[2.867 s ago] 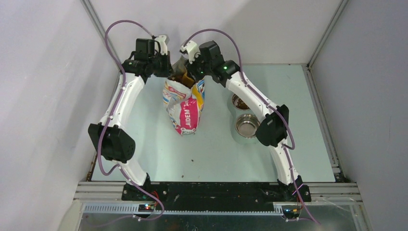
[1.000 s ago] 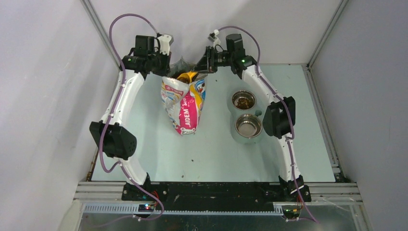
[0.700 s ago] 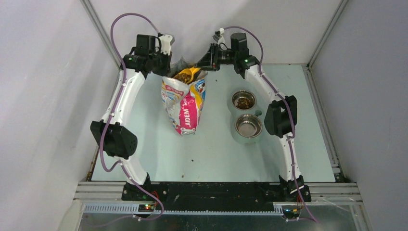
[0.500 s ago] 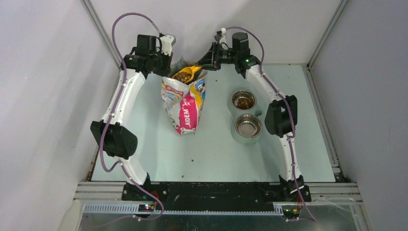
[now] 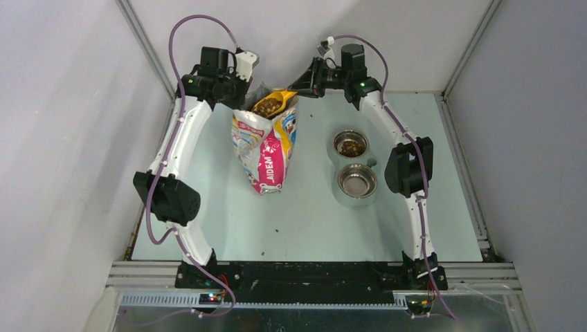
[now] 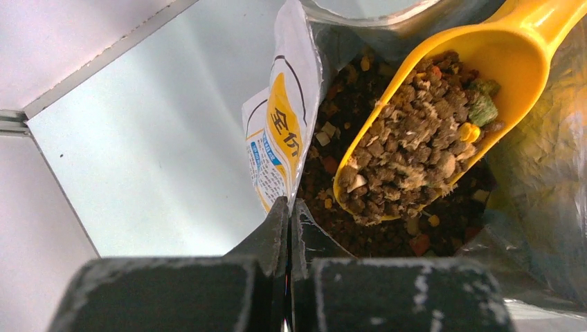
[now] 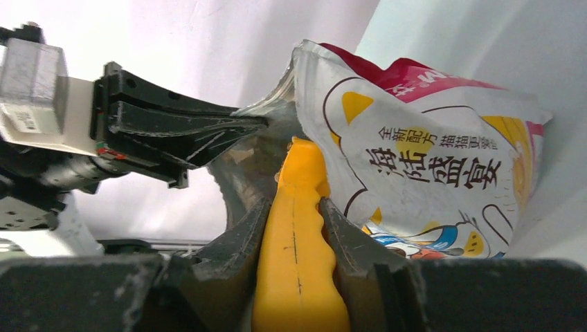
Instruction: Serve the pet food
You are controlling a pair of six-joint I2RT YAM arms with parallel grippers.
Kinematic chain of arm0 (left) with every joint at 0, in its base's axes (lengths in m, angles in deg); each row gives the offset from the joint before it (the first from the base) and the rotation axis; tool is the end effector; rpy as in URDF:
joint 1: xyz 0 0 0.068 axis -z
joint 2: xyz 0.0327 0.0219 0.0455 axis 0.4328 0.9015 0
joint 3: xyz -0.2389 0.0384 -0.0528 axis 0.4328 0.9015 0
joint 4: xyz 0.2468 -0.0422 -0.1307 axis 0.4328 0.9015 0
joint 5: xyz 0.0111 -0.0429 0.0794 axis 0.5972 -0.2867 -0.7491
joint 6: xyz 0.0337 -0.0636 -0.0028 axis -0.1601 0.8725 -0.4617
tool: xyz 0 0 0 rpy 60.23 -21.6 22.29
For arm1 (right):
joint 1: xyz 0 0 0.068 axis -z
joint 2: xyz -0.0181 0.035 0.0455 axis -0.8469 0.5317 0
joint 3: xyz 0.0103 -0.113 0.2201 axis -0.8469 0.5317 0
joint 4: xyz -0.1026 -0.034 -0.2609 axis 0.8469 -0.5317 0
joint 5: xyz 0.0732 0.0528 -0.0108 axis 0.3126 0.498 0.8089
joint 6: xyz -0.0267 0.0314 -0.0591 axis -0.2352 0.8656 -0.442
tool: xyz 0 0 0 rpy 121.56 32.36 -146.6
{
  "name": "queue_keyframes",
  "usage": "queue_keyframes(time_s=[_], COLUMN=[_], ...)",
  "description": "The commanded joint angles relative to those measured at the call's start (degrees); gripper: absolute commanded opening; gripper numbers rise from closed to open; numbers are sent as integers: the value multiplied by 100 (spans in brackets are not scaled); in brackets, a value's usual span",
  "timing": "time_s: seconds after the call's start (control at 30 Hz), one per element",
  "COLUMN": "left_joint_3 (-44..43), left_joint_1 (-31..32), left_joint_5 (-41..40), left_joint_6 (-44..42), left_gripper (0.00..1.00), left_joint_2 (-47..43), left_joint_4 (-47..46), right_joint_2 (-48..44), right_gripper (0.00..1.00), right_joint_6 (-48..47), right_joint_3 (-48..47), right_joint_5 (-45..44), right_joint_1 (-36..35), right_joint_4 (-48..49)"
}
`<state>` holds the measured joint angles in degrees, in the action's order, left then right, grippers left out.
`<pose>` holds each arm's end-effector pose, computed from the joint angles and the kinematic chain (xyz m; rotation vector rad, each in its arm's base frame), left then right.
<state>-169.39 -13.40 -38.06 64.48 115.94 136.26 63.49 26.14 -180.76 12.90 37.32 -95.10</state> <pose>0.4110 -0.0974 0.3730 0.6572 2.1896 -0.1062 0.5003 0.2393 0.3118 -0.1879 2.0793 1.7074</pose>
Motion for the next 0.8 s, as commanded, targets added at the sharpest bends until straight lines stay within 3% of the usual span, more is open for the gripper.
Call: queue_keyframes(time_s=[0.0, 0.2, 0.4, 0.5, 0.6, 0.7, 0.73, 0.77], left_joint_3=[-506, -546, -492, -448, -411, -399, -388, -362], left_joint_1=[-29, -17, -21, -21, -21, -21, -16, -13], left_joint_5=[-51, -25, -1, 17, 21, 22, 23, 27], left_joint_6=[-192, -172, -85, -72, -91, -98, -83, -77], left_gripper=[0, 0, 0, 0, 0, 0, 0, 0], left_joint_2=[-148, -140, -152, -195, -212, -223, -233, -240], left_joint_4=[-508, -447, -485, -504, -517, -512, -511, -518], right_joint_2=[-420, -472, -783, -790, -786, -795, -812, -827], right_gripper=[0, 0, 0, 0, 0, 0, 0, 0], right_joint_6=[-824, -517, -1947, -1705, -617, -109, -17, -642], right_joint_3=[-6, 343, 0, 125, 803, 1354, 1399, 1187], right_joint_5=[-549, -77, -945, -789, -429, -306, -323, -435], right_joint_1=[-91, -19, -190, -197, -118, -29, -1, -27], right_joint_4=[-616, 84, -809, -557, 277, 827, 867, 322])
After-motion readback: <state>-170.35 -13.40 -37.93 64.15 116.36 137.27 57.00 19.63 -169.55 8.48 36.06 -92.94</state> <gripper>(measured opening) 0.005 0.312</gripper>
